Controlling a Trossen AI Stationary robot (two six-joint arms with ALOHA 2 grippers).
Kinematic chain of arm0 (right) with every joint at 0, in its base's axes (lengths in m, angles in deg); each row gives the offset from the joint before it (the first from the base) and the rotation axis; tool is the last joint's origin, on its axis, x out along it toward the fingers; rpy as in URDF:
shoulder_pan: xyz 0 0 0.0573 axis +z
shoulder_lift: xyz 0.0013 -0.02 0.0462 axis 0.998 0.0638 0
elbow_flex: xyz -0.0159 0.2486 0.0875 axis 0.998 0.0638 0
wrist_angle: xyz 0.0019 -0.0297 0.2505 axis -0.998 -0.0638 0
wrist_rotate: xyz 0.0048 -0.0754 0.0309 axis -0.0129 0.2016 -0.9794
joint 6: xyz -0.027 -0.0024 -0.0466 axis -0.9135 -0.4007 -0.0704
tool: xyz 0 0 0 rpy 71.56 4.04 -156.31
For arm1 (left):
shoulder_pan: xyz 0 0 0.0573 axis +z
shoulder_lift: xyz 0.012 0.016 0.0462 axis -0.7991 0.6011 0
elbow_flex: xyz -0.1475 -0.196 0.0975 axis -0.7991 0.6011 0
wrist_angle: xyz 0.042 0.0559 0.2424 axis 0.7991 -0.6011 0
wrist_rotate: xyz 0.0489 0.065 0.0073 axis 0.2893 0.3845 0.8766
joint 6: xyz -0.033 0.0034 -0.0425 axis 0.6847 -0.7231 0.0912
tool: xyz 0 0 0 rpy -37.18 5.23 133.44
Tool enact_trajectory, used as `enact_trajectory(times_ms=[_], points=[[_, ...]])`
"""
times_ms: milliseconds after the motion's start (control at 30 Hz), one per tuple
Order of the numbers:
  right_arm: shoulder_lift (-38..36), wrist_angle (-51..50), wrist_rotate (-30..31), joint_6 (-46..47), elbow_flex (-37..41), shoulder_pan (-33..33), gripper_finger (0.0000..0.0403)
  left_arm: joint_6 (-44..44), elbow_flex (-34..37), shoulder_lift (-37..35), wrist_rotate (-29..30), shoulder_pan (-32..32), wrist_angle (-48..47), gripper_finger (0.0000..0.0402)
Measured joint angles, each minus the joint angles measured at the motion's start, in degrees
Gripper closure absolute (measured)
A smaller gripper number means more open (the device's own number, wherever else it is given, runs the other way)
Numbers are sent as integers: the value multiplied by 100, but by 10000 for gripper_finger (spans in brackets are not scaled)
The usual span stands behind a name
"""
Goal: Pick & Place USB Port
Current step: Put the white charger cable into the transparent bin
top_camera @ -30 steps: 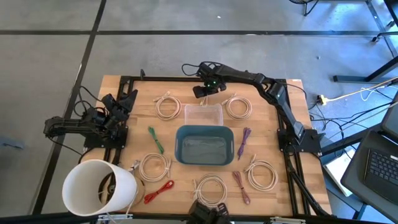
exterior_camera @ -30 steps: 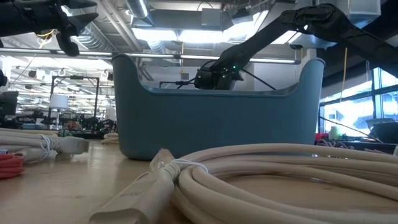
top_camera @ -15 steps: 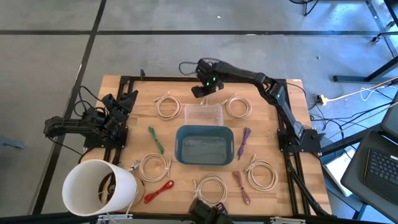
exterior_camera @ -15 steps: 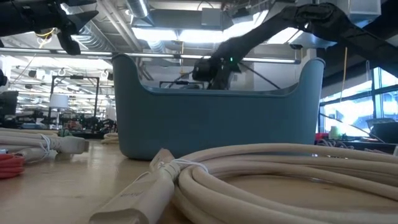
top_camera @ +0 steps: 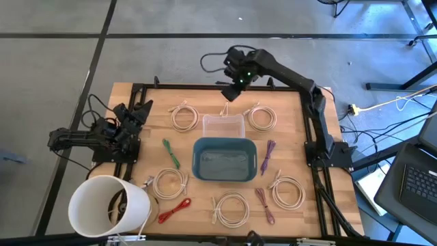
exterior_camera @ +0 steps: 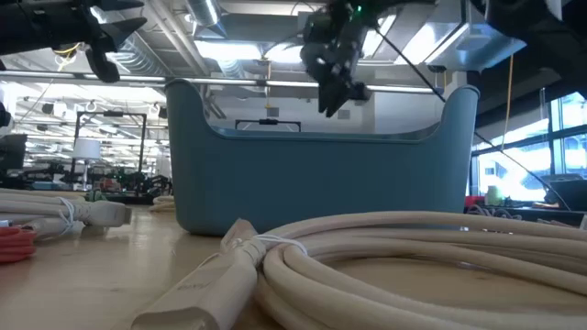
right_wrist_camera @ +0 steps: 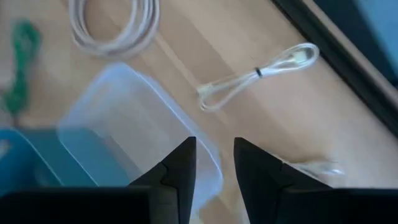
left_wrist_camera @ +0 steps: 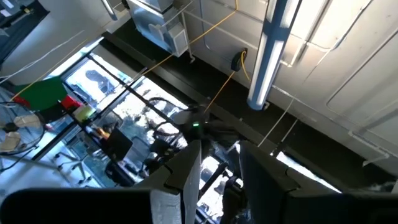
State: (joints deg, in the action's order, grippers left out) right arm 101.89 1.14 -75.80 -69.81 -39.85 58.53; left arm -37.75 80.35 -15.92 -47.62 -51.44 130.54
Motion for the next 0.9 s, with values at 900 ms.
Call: enact_trajectory(times_ms=[900], points=[[1588,1667,-1634,1173,633,-741,292,125,0,0,250,0,-276,297]])
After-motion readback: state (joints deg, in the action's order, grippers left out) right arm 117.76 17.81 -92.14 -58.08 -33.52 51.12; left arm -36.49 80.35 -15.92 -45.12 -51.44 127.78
